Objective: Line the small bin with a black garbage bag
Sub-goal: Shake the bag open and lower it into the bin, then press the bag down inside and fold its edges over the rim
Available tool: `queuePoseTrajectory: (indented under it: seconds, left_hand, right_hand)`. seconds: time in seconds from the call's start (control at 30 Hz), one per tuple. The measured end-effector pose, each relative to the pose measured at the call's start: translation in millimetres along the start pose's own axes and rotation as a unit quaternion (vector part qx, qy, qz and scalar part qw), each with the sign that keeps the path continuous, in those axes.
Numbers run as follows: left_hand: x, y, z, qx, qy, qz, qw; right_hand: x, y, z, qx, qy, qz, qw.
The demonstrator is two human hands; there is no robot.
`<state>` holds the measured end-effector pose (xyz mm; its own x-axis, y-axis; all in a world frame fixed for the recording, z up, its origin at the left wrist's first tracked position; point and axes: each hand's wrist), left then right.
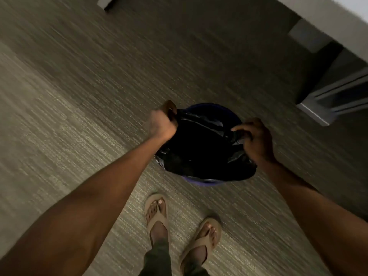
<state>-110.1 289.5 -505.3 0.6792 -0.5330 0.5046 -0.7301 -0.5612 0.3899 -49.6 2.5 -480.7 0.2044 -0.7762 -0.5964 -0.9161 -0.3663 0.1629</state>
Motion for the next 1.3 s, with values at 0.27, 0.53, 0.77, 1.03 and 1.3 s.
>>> queuePoseTrajectory:
  seconds: [0.27, 0.53, 0.77, 1.03, 1.3]
  left_hand:
    - [-6.2, -18.6, 15.0, -0.034, -0.084, 0.184, 0.979]
    - [-1.6, -51.4, 39.2, -0.049, -0.097, 0.16, 0.981]
    - [-21.4, -67.2, 65.7, -0.074, -0.07, 0.109, 0.989]
    - [-34.1, -53.5, 78.8, -0.105, 0.337, -0.115, 0.929]
    - [-56.7, 12.2, 72.4, 0.117, 0.222, -0.025, 0.968]
  right_hand:
    - [32.6, -44.5, 27.5, -0.003, 0.145, -0.01, 0.989]
    - [51.2, -83.4, 48.1, -0.041, 0.211, 0.013, 0.977]
    - [61.4, -98.1, 60.0, -0.12, 0.239, 0.071, 0.961]
    - [67.0, -88.1, 70.3, -0.034, -0.001, 0.164, 0.986]
    - [50.7, -13.0, 61.1, 0.255, -0.04, 0.153, 0.954]
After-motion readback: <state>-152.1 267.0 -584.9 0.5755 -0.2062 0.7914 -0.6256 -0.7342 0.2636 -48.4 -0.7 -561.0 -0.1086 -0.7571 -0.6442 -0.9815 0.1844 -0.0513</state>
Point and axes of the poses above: each hand's wrist, its own y-axis away from the middle knuckle, its own z-axis out of the palm, x = y × z
